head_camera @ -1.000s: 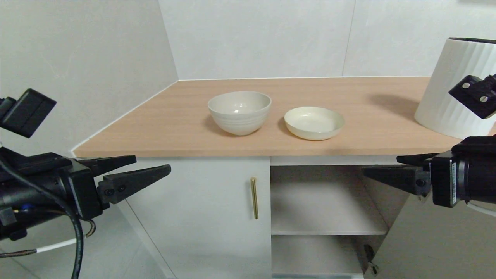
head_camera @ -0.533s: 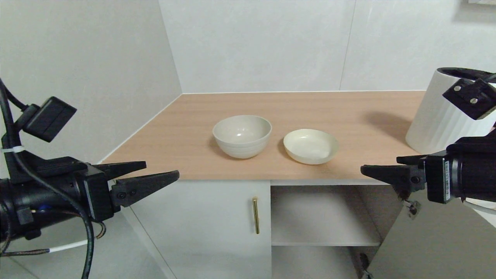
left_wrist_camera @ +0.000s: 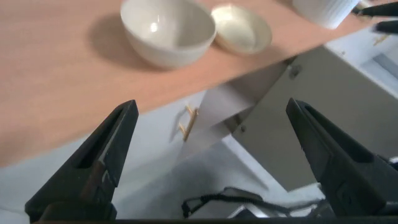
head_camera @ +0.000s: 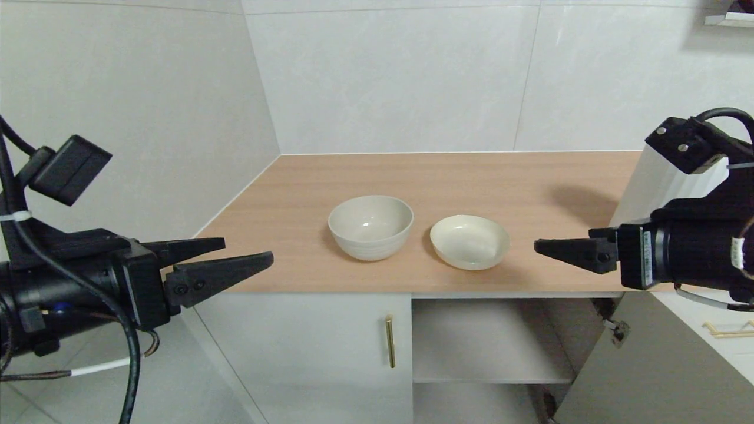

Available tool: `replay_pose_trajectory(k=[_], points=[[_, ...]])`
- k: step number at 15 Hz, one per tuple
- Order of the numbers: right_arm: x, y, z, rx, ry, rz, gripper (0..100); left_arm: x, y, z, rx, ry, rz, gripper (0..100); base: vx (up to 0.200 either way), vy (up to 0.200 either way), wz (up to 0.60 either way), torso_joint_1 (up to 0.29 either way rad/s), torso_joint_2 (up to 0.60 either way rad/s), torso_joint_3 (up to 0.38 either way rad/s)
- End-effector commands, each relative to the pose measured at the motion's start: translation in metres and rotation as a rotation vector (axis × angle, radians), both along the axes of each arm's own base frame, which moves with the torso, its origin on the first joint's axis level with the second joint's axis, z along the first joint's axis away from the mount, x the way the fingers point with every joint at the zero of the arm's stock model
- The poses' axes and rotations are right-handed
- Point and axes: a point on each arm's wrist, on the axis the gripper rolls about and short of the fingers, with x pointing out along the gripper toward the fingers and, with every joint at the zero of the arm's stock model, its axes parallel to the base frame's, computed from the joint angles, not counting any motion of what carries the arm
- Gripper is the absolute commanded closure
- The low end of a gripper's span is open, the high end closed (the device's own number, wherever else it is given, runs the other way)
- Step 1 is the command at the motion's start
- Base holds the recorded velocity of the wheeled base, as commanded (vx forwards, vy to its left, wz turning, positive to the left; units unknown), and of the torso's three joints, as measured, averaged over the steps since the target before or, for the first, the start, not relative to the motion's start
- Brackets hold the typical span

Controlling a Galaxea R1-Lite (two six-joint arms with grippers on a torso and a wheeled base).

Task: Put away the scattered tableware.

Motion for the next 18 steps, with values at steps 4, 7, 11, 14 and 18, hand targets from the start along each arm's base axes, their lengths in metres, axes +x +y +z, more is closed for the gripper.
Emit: replay_pose_trajectory(k=[4, 7, 11, 14, 18], points=[[0.064, 0.018, -0.014, -0.024, 0.088, -0.096, 0, 0.018, -0.009, -0.001, 0.034, 0.09, -0.019, 0, 0.0, 0.0, 0.0, 0.0, 0.0, 0.0], [0.075, 0.022, -0.021, -0.043, 0.107, -0.18, 0, 0.04, -0.023, -0.014, 0.048, 0.173, -0.023, 0, 0.0, 0.0, 0.0, 0.0, 0.0, 0.0], [0.079, 0.024, -0.025, -0.038, 0.114, -0.2, 0, 0.087, -0.053, -0.006, -0.146, 0.395, 0.199, 0, 0.0, 0.0, 0.0, 0.0, 0.0, 0.0], [0.08, 0.026, -0.02, -0.004, 0.112, -0.213, 0, 0.119, -0.065, -0.007, -0.123, 0.418, 0.33, 0, 0.0, 0.0, 0.0, 0.0, 0.0, 0.0], [0.079, 0.026, -0.021, 0.012, 0.123, -0.22, 0, 0.149, -0.077, -0.045, -0.06, 0.497, 0.38, 0, 0.0, 0.0, 0.0, 0.0, 0.0, 0.0]])
